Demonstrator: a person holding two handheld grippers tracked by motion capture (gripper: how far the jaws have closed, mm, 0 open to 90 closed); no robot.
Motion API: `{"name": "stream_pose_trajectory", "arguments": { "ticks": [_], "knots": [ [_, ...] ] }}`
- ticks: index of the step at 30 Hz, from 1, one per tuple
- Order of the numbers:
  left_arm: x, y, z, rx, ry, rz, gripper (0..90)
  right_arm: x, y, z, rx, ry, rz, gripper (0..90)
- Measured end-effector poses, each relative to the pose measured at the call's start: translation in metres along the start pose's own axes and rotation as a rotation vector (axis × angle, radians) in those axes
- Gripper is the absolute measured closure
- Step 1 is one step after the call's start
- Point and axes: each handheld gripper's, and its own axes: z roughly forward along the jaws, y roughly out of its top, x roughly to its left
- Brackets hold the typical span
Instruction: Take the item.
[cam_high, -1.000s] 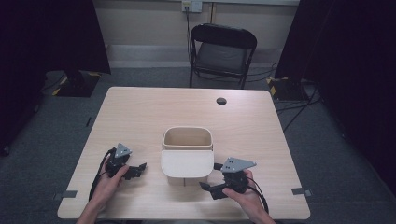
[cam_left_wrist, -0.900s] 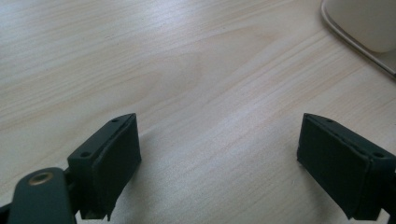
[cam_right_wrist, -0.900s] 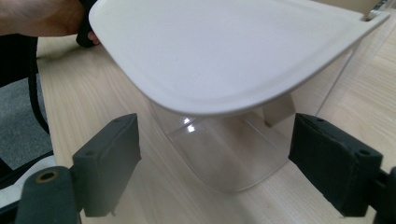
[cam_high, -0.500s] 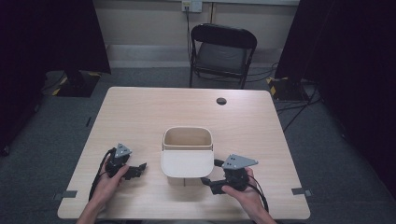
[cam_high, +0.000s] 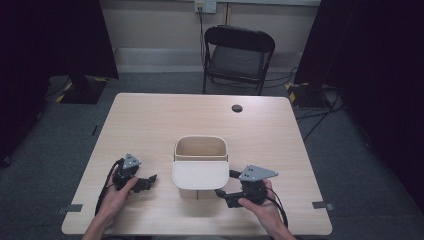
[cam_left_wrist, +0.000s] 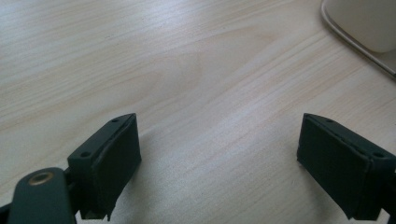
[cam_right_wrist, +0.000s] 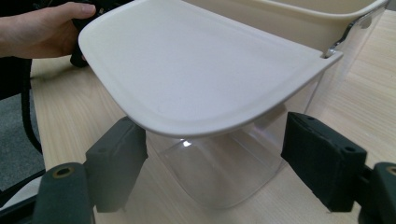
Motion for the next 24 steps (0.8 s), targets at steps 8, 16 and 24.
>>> {"name": "stream_pose_trajectory", "arguments": {
  "ticks": [8,16,24],
  "knots": [
    [0.0001,0.0000,0.0000,0.000,0.000,0.001,12.8,-0.0007,0.0010,-0.0010,-0.007,0.006,0.003,21.6],
    [0.0000,0.0000,0.0000,0.000,0.000,0.000,12.8,-0.0006,0.0027,-0.0023,-0.023,0.009,0.009,20.7],
    [0.0000,0.0000,0.0000,0.000,0.000,0.000,12.8,-0.0008,0.0036,-0.0026,-0.030,0.012,0.013,20.8]
  ]
}}
